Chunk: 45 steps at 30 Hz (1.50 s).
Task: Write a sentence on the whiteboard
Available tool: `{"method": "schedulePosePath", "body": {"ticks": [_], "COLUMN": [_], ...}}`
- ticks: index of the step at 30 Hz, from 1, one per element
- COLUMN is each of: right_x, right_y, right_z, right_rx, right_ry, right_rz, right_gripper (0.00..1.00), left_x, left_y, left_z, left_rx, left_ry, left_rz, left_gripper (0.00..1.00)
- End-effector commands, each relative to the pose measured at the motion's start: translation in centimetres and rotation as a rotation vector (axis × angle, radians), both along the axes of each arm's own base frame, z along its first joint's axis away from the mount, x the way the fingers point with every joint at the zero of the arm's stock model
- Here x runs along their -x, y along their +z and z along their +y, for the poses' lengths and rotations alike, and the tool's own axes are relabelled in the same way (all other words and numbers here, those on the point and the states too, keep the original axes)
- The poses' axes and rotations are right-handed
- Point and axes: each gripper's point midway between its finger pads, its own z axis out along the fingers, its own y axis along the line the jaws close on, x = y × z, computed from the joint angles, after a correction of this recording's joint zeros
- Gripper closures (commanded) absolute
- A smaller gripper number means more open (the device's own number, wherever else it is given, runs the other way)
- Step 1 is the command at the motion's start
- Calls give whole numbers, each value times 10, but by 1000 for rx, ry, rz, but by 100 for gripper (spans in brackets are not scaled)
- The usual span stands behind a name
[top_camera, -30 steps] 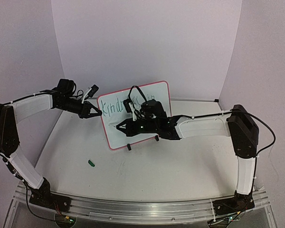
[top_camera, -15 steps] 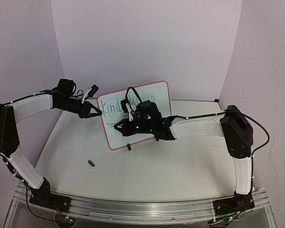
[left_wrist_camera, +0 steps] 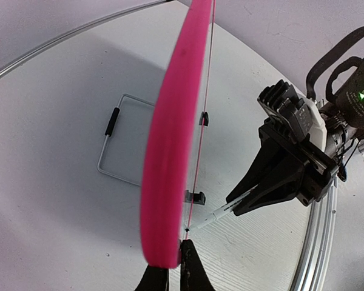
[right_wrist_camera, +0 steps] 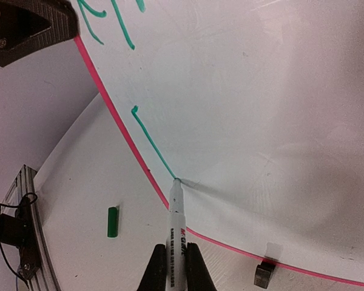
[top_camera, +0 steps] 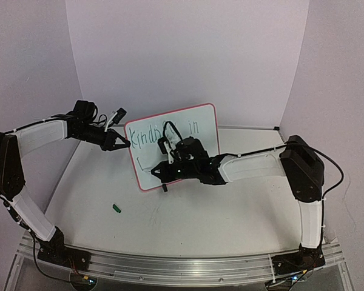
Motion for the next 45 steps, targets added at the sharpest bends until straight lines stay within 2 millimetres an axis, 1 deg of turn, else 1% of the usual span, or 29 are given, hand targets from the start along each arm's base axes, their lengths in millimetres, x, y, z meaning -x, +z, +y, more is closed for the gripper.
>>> {"method": "schedulePosePath", "body": {"ticks": [1,4,8,13,16,22,26,30,38,40,45], "right_x": [-2,0,-6,-12,-16,-24,-27,-24,-11,-7,1], "right_y": [60,73,79,77,71,63,55,42,7,-4,-21], "right_z": [-4,-9,-12,-5,-1,-1,-2,-4,-10,-9,-4], "right_rx": [-104,-119,-119,-121,-112,-99,-85,-65,-25,-21,-16], "right_ry": [15,6,-20,-21,-26,-39,-45,-39,-18,-6,25], "right_rz": [-85,-102,-125,-126,-118,-100,-84,-59,18,48,93], "right_gripper": [100,100,100,100,100,100,100,100,100,100,100], "left_x": [-2,-1,-1,-1,-1,-1,-2,-1,-2,-1,-1], "left_y": [-5,-5,-4,-4,-4,-4,-4,-4,-4,-4,-5], "left_z": [1,1,1,1,1,1,1,1,1,1,1], "left_rx": [-54,-53,-52,-53,-54,-53,-54,-55,-55,-54,-55], "left_ry": [10,10,9,10,10,11,11,10,10,10,10], "left_rz": [-11,-12,-13,-12,-13,-15,-16,-15,-14,-14,-12], "left_gripper": [100,100,100,100,100,100,100,100,100,100,100]}}
